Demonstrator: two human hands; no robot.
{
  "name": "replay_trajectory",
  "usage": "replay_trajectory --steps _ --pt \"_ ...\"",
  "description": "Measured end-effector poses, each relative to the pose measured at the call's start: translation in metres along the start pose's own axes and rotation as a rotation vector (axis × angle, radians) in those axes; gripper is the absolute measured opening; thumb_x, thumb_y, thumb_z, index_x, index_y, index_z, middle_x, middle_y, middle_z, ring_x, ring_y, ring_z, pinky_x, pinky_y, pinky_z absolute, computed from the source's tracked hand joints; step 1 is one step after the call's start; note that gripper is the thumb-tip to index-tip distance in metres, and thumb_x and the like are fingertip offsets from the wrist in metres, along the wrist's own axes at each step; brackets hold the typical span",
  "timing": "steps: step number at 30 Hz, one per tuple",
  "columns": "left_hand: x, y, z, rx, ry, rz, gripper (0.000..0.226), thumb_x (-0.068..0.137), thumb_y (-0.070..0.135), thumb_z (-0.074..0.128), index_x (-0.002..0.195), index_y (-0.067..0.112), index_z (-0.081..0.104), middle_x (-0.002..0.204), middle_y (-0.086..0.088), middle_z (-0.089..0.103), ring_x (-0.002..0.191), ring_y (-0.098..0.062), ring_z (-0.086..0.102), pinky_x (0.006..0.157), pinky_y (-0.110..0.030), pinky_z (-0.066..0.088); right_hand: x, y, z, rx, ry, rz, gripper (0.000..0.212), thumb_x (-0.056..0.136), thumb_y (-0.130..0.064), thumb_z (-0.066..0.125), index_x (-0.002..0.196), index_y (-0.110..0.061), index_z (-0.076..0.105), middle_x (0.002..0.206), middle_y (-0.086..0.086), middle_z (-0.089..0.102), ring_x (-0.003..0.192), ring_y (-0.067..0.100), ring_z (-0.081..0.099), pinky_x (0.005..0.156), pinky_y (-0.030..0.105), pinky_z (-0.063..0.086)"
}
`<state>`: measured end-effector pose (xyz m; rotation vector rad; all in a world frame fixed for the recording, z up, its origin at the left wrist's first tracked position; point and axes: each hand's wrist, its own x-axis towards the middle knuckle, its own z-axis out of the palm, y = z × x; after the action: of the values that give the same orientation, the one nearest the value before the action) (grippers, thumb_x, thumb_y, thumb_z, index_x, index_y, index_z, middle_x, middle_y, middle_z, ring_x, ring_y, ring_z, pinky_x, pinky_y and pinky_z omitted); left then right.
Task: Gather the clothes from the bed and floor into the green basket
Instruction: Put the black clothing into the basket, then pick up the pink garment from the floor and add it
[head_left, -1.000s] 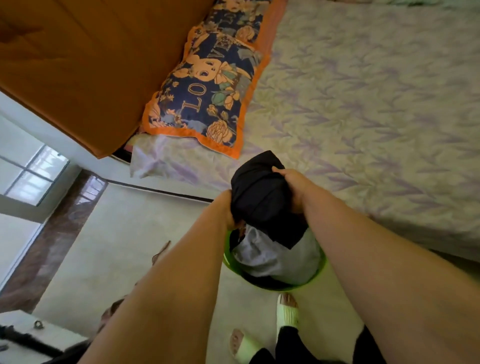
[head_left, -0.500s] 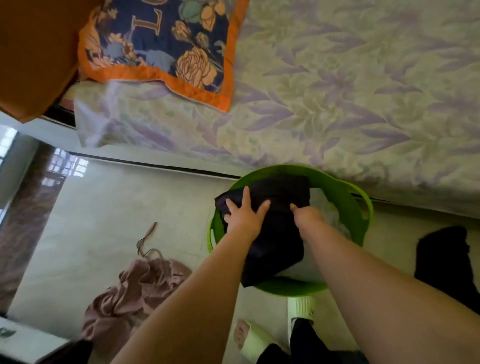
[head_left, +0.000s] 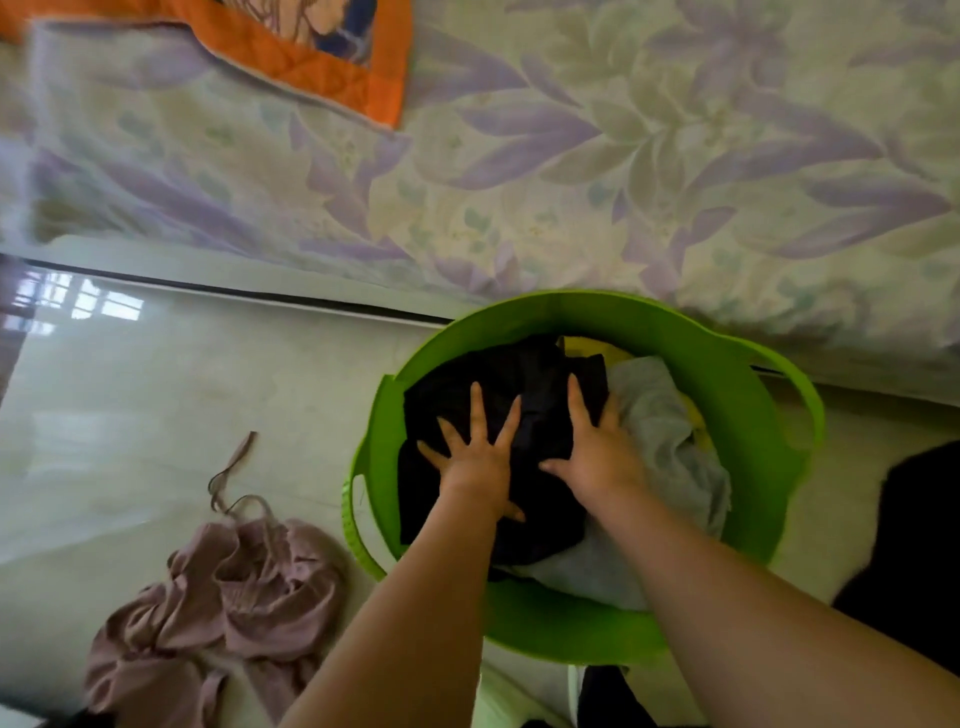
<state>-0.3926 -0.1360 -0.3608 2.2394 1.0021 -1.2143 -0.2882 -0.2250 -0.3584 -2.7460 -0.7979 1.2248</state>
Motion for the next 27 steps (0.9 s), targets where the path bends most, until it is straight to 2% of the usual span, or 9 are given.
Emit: replay_trajectory --steps 4,7,9,12,15,18,22,24,27 --pt "0.04 0.009 0.032 0.042 0.049 -0.044 0.147 0.06 0.053 0.084 0.125 0.043 -0.047 0.141 -0.011 -0.054 0.139 -0.058 -0.014 0.102 -0.08 0.007 0.03 0.018 0.038 -0.05 -0.04 -0.02 0.111 0.083 -0.046 0.068 0.149 -0.037 -0.022 0.158 0.019 -0.02 0.149 0.037 -0.002 0.118 0.042 0.02" --pt "0.066 0.011 0.052 0.062 0.105 -0.045 0.145 0.061 0.052 0.084 0.124 0.041 -0.047 0.142 -0.013 -0.052 0.139 -0.059 -0.013 0.1 -0.082 0.007 0.054 0.032 0.065 -0.052 -0.005 -0.045 0.111 0.085 -0.046 0.066 0.147 -0.036 -0.025 0.157 0.018 -0.024 0.148 0.036 -0.012 0.121 0.042 0.005" --pt "0.09 0.015 0.063 0.072 0.111 -0.051 0.147 0.061 0.049 0.085 0.127 0.041 -0.046 0.141 -0.013 -0.053 0.139 -0.058 -0.014 0.1 -0.082 0.006 0.076 0.041 0.087 0.001 0.004 -0.044 0.112 0.085 -0.042 0.067 0.145 -0.038 -0.027 0.156 0.015 -0.028 0.147 0.035 -0.018 0.122 0.044 0.003" --pt "0.112 0.019 0.075 0.059 0.085 -0.066 0.146 0.063 0.043 0.086 0.132 0.043 -0.043 0.133 -0.01 -0.059 0.139 -0.057 -0.017 0.099 -0.082 0.003 0.094 0.048 0.113 0.091 0.011 -0.043 0.113 0.083 -0.04 0.07 0.133 -0.044 -0.031 0.157 0.013 -0.025 0.147 0.033 -0.02 0.122 0.048 0.009" --pt "0.116 0.018 0.076 0.06 0.076 -0.062 0.144 0.065 0.041 0.085 0.135 0.044 -0.04 0.139 -0.01 -0.055 0.138 -0.056 -0.019 0.1 -0.081 0.002 0.099 0.048 0.119 0.052 0.012 -0.015 0.114 0.083 -0.041 0.07 0.135 -0.043 -0.032 0.157 0.014 -0.026 0.146 0.034 -0.02 0.122 0.048 0.009" --pt "0.099 0.017 0.056 0.017 -0.012 -0.054 0.134 0.072 0.037 0.081 0.141 0.044 -0.034 0.146 -0.009 -0.049 0.139 -0.054 -0.022 0.104 -0.079 0.006 0.086 0.034 0.093 -0.171 -0.073 0.061 0.11 0.086 -0.048 0.063 0.144 -0.036 -0.03 0.156 0.018 -0.027 0.147 0.039 -0.011 0.121 0.049 0.011" --pt "0.057 0.007 0.021 -0.05 -0.075 -0.004 0.111 0.083 0.028 0.072 0.15 0.041 -0.016 0.158 -0.008 -0.028 0.144 -0.048 -0.012 0.107 -0.074 0.017 0.036 -0.003 0.055 -0.411 0.016 0.092 0.086 0.094 -0.034 0.048 0.153 -0.021 -0.013 0.157 0.025 -0.016 0.146 0.04 0.006 0.117 0.046 0.021" --pt "0.034 0.009 0.013 -0.027 -0.021 0.038 0.095 0.087 0.027 0.065 0.153 0.034 -0.002 0.162 -0.013 -0.01 0.146 -0.044 0.001 0.109 -0.069 0.02 0.016 -0.015 0.047 -0.409 0.098 0.063 0.07 0.097 -0.026 0.039 0.154 -0.016 0.0 0.159 0.023 -0.005 0.143 0.04 0.016 0.118 0.048 0.017" --pt "-0.025 -0.009 -0.019 -0.054 0.23 0.051 0.056 0.095 0.023 0.048 0.147 0.019 0.027 0.151 -0.017 0.033 0.136 -0.038 0.034 0.107 -0.055 0.033 -0.027 -0.057 0.02 -0.38 0.234 -0.121 0.049 0.098 -0.022 0.037 0.146 -0.019 0.03 0.147 0.015 0.036 0.128 0.034 0.039 0.107 0.044 0.032"
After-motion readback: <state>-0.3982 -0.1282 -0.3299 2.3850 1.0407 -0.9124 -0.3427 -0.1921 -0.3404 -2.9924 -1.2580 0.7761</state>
